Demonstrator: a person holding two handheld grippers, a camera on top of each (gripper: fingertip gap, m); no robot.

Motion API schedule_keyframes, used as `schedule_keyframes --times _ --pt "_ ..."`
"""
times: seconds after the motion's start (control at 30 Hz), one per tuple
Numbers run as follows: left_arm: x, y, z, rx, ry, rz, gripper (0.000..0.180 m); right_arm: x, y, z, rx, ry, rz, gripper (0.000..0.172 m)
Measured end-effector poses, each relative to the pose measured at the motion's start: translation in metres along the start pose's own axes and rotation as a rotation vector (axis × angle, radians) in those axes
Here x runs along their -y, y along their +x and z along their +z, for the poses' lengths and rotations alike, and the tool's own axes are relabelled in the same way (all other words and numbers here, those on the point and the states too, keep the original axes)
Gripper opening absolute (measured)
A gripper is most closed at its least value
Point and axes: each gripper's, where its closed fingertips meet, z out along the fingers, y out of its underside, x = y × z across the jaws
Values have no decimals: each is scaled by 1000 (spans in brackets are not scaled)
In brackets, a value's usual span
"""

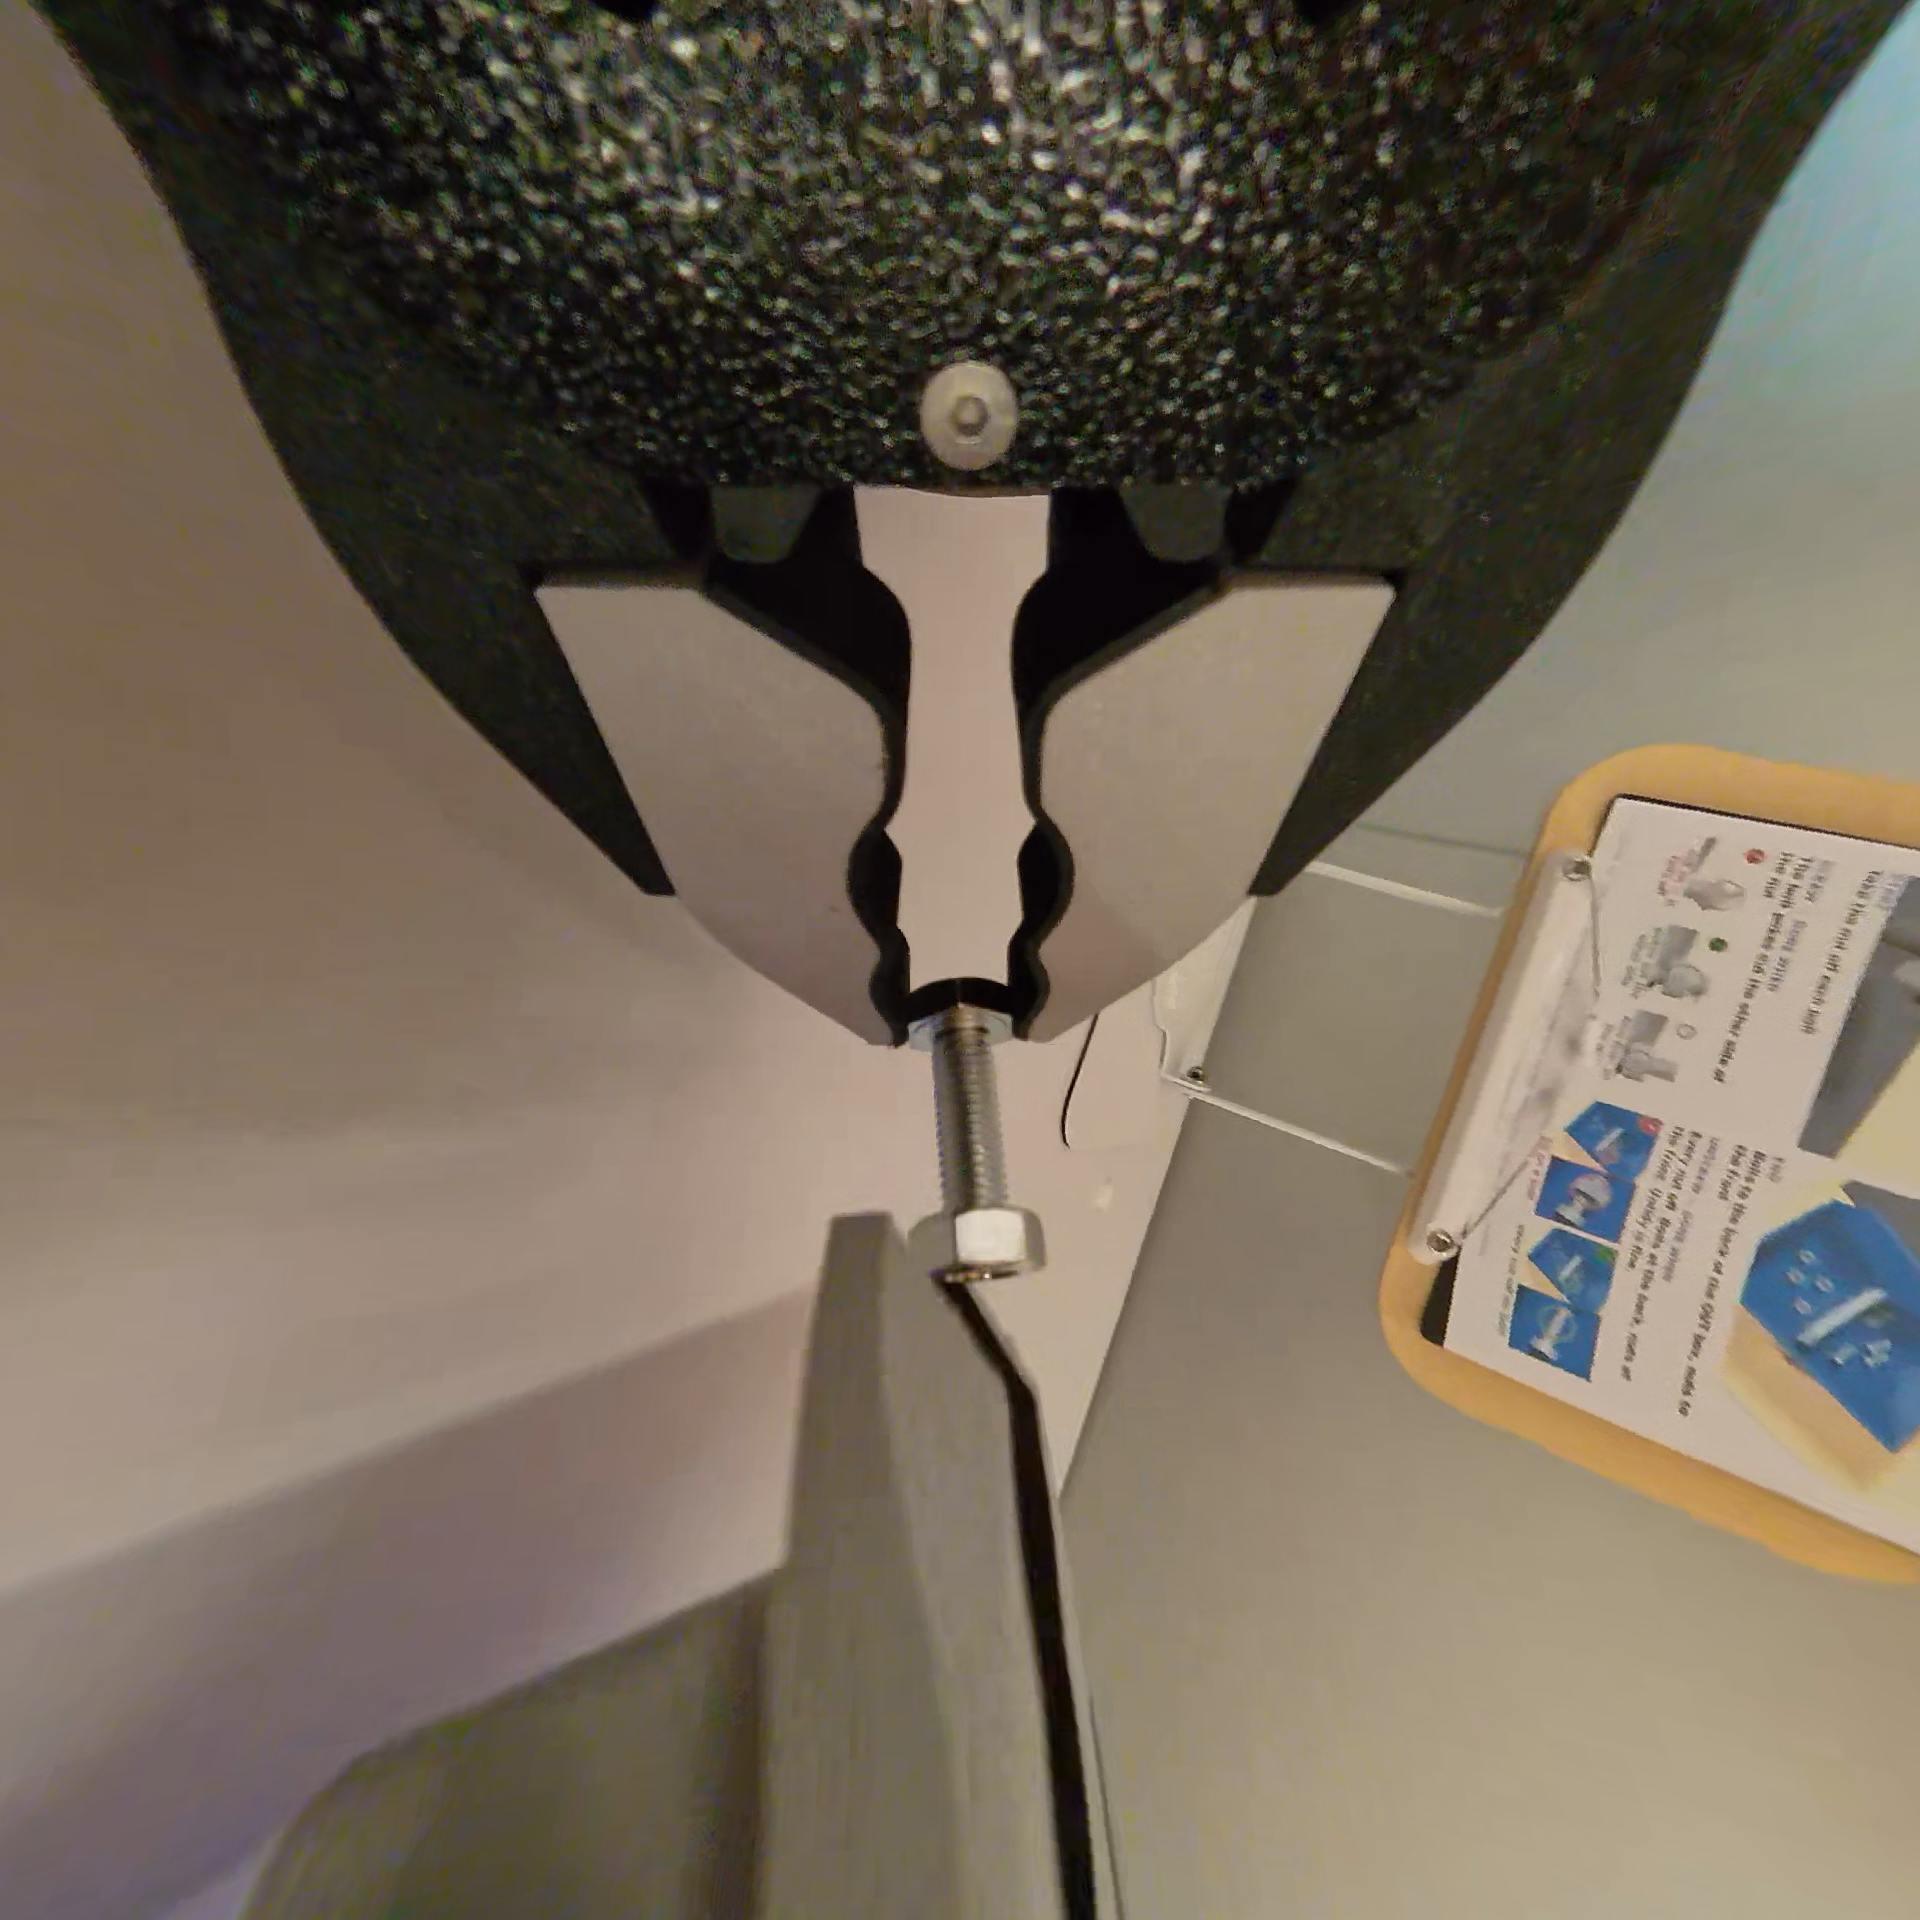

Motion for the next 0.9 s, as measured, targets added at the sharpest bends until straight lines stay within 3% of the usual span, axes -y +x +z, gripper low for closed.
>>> schedule_keyframes --times 0.17,0.33,0.4,0.47,0.6,0.67,0.73,0.77,0.9 --pt "1 6 0 -59 29 -25 18 -1 7 -7 -157 -33 -438 39" --pt "5 13 0 -89 51 6 18 -4 5 0 -169 -92 -582 34" --pt "7 13 0 -81 53 33 18 -4 5 3 -158 -105 -564 19" --pt "2 11 1 -51 16 84 18 -8 7 7 -152 -127 -448 18" --pt "-7 12 5 -5 -65 202 18 -15 13 15 -19 -69 210 17" --pt "-9 8 6 2 -70 144 18 -7 16 15 69 44 332 17" --pt "-9 3 5 8 -51 50 18 4 17 10 130 169 301 20" --pt "-13 2 5 9 -67 24 18 9 19 6 130 232 251 30" --pt "-24 -1 6 -8 -72 -64 18 10 33 3 -34 345 -131 38"
